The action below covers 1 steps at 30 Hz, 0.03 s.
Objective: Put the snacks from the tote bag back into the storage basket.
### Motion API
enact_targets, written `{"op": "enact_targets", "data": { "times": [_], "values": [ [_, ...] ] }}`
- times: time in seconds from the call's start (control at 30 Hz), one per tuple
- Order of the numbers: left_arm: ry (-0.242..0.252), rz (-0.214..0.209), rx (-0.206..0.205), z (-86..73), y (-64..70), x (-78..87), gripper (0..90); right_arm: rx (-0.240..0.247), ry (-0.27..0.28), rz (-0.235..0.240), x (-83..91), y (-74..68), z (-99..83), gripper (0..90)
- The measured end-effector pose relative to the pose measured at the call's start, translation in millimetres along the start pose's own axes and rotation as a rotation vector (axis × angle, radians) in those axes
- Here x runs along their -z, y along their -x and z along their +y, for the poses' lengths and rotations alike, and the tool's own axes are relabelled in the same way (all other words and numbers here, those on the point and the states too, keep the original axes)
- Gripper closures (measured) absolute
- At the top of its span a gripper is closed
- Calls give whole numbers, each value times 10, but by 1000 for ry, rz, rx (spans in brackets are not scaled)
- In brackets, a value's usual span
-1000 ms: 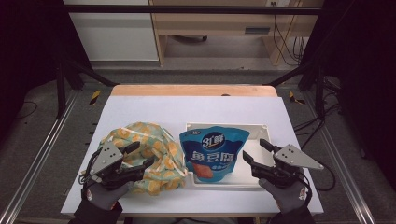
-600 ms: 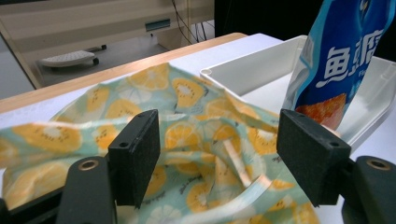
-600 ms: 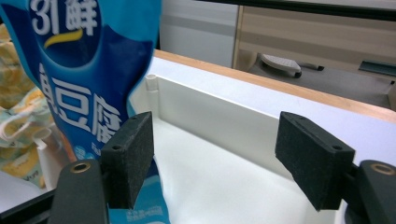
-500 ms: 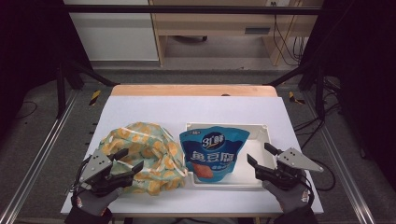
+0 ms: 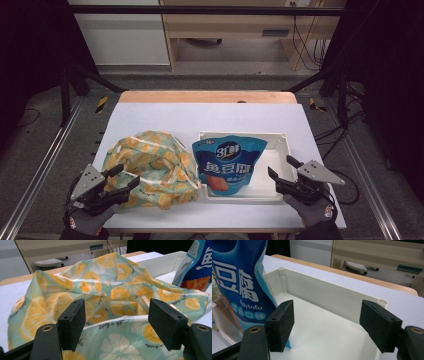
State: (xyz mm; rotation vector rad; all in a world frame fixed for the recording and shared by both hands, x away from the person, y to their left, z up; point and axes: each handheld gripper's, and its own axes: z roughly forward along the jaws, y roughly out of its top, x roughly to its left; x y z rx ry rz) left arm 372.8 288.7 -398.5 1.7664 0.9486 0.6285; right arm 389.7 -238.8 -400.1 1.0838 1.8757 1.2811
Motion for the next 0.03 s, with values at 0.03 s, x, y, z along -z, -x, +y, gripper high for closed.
{"op": "enact_targets", "data": {
  "times": [0.03],
  "values": [
    [-2, 2, -1, -5, -8, 6, 298, 1, -1, -1, -2, 5, -4, 279]
  ]
}}
